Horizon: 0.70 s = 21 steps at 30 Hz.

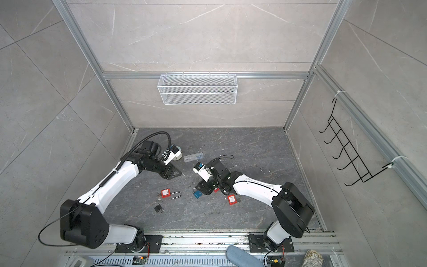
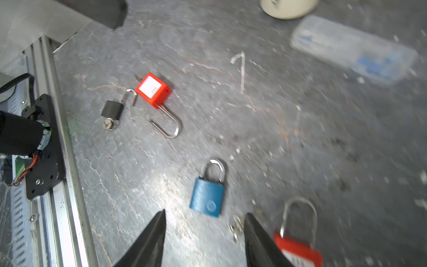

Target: Lock with the key

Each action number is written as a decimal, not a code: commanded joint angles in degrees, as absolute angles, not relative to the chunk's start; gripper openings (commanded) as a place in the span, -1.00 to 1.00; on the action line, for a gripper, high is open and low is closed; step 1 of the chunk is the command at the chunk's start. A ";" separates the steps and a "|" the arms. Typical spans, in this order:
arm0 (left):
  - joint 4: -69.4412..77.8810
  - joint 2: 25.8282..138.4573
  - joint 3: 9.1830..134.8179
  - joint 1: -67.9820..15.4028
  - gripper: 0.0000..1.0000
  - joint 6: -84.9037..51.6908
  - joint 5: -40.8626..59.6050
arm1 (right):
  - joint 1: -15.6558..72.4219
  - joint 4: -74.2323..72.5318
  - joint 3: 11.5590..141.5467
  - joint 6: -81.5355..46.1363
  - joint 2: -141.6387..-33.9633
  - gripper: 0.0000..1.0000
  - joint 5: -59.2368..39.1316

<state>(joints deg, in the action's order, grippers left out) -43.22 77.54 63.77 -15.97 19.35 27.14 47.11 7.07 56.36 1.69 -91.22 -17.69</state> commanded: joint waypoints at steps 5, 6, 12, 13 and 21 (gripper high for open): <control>-41.26 73.90 56.66 -15.91 0.31 6.23 16.92 | 55.77 9.65 65.57 4.37 -102.56 0.14 -5.76; -40.49 73.59 55.96 -15.82 0.31 4.77 15.96 | 56.43 10.26 66.95 3.18 -104.05 0.14 -4.27; -38.24 71.86 52.42 -12.00 0.29 -4.25 9.93 | 60.20 10.06 72.05 -2.36 -110.61 0.17 0.53; -38.39 72.04 52.26 -10.92 0.28 -5.89 9.55 | 60.60 10.64 73.00 -3.20 -111.83 0.17 1.54; -39.94 77.29 53.96 -7.23 0.28 -11.93 8.05 | 61.70 9.88 76.75 -8.21 -117.24 0.19 7.15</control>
